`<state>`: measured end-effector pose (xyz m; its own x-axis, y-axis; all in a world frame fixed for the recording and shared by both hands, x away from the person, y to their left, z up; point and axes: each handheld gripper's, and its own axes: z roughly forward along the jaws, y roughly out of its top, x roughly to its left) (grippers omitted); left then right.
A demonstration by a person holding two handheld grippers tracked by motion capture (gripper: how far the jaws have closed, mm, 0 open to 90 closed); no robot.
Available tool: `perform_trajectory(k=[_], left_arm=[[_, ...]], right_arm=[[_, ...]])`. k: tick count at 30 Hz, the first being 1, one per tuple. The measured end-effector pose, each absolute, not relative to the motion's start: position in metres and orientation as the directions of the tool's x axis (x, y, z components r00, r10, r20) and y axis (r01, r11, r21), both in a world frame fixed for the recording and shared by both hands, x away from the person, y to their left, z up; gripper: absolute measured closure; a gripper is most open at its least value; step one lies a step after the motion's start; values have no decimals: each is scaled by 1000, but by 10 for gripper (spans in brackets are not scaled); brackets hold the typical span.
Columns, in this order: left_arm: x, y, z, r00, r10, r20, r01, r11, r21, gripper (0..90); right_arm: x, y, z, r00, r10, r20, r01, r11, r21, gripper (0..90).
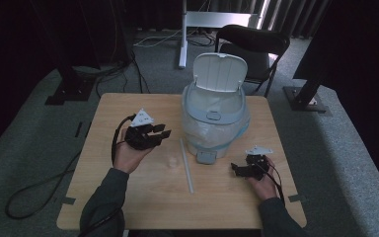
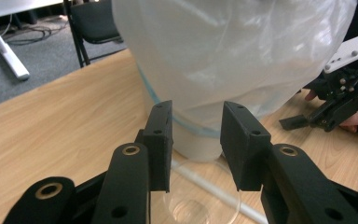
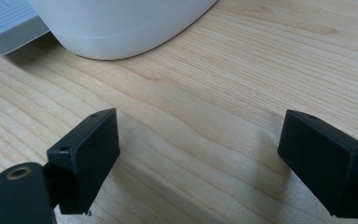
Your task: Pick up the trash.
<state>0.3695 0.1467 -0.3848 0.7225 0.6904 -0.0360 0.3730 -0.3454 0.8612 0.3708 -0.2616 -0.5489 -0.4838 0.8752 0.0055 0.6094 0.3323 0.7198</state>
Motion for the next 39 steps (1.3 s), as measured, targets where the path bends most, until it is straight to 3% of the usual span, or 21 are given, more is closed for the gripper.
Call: perform_trajectory(k=[25, 39], left_arm=[[366, 155, -411, 698, 714, -60, 432, -352, 830, 608], [366, 157, -430, 681, 727, -84, 478, -355, 803, 550]], right_arm=[[370, -261, -549, -480, 877, 7, 611, 328, 720, 115], [370, -261, -549, -480, 877, 7, 611, 328, 721, 115]])
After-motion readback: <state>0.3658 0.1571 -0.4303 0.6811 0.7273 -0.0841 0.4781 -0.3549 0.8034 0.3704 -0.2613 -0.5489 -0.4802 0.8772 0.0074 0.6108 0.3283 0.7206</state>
